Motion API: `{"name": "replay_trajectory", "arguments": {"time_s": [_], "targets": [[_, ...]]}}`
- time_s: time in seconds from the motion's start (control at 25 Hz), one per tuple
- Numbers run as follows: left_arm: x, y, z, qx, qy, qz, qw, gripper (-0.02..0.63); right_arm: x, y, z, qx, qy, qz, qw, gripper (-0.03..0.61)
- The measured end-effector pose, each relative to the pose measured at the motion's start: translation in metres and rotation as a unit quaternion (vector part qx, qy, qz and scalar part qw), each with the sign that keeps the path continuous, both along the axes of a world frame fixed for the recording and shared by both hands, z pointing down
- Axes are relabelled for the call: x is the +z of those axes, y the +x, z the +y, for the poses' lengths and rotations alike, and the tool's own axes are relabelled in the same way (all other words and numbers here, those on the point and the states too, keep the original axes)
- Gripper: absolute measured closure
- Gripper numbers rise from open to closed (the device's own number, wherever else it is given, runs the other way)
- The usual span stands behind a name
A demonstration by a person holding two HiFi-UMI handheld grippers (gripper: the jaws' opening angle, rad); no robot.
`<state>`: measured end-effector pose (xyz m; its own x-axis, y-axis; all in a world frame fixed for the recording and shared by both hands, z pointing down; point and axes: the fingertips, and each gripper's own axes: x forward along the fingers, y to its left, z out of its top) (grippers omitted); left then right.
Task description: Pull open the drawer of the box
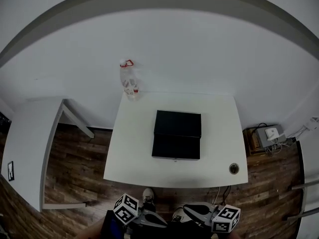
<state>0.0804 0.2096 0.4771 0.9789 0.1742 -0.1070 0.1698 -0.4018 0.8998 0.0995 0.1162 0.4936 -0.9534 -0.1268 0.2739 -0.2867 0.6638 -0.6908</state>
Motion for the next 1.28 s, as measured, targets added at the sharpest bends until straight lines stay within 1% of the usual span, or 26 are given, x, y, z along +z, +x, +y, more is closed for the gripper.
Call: {"name": "replay_trajectory", "arguments": {"time_s": [0.12,0.2,0.24,0.32,0.36,0.44,0.52,0.6,0.64,0.72,0.8,0.84,0.88,0.92,0.96,1.0,1.08,1.12,1.28], "targets": [[-0.011,0.027,0.017,-0.019,0.025,0.003,0.9995,0.611,-0.005,0.01,0.022,-0.038,0.005,-0.026,0.999,0.572],[-0.015,0.037,0.023,-0.045,0.036,0.003,0.9983,0.611,-0.011,0.015,0.034,-0.051,0.0,-0.05,0.997,0.572],[-0.017,0.04,0.024,-0.062,0.035,0.003,0.9974,0.611,-0.013,0.018,0.038,-0.05,-0.005,-0.06,0.997,0.572],[-0.016,0.045,0.026,-0.1,0.028,-0.005,0.9946,0.611,-0.011,0.024,0.042,-0.038,-0.017,-0.066,0.997,0.572],[-0.012,0.046,0.025,-0.119,0.026,-0.016,0.9924,0.609,-0.009,0.027,0.042,-0.028,-0.02,-0.064,0.997,0.572],[-0.001,0.044,0.023,-0.149,0.03,-0.051,0.9871,0.609,-0.005,0.029,0.039,-0.001,-0.028,-0.052,0.998,0.572],[0.007,0.036,0.02,-0.168,0.041,-0.09,0.9807,0.609,-0.001,0.03,0.032,0.038,-0.041,-0.044,0.997,0.572],[0.014,0.02,0.009,-0.194,0.063,-0.13,0.9705,0.609,0.0,0.029,0.021,0.081,-0.056,-0.046,0.994,0.572],[0.017,0.009,-0.001,-0.214,0.071,-0.146,0.9631,0.609,-0.001,0.029,0.014,0.103,-0.064,-0.052,0.991,0.572],[0.018,-0.018,-0.026,-0.272,0.073,-0.17,0.9444,0.609,-0.004,0.026,0.001,0.144,-0.076,-0.066,0.984,0.572],[0.014,-0.043,-0.046,-0.328,0.068,-0.18,0.9247,0.609,-0.008,0.016,-0.005,0.165,-0.073,-0.071,0.981,0.572],[0.012,-0.052,-0.051,-0.349,0.068,-0.179,0.9173,0.609,-0.011,0.008,-0.003,0.167,-0.065,-0.069,0.981,0.572],[0.01,-0.058,-0.053,-0.364,0.068,-0.176,0.912,0.609,-0.013,0.001,-0.001,0.165,-0.057,-0.064,0.983,0.573],[0.01,-0.062,-0.053,-0.375,0.066,-0.172,0.9086,0.609,-0.014,-0.007,0.003,0.162,-0.048,-0.059,0.984,0.572],[0.012,-0.064,-0.051,-0.38,0.06,-0.167,0.9078,0.609,-0.016,-0.015,0.007,0.158,-0.041,-0.055,0.985,0.572],[0.016,-0.064,-0.047,-0.379,0.05,-0.161,0.9102,0.609,-0.016,-0.021,0.012,0.154,-0.037,-0.05,0.986,0.572],[0.023,-0.061,-0.038,-0.362,0.026,-0.145,0.9204,0.609,-0.013,-0.03,0.022,0.149,-0.036,-0.042,0.987,0.572],[0.025,-0.062,-0.036,-0.353,0.023,-0.141,0.9245,0.609,-0.011,-0.032,0.026,0.15,-0.038,-0.038,0.987,0.572],[0.021,-0.074,-0.038,-0.329,0.057,-0.148,0.9309,0.61,-0.009,-0.037,0.029,0.174,-0.043,-0.034,0.983,0.572]]}}
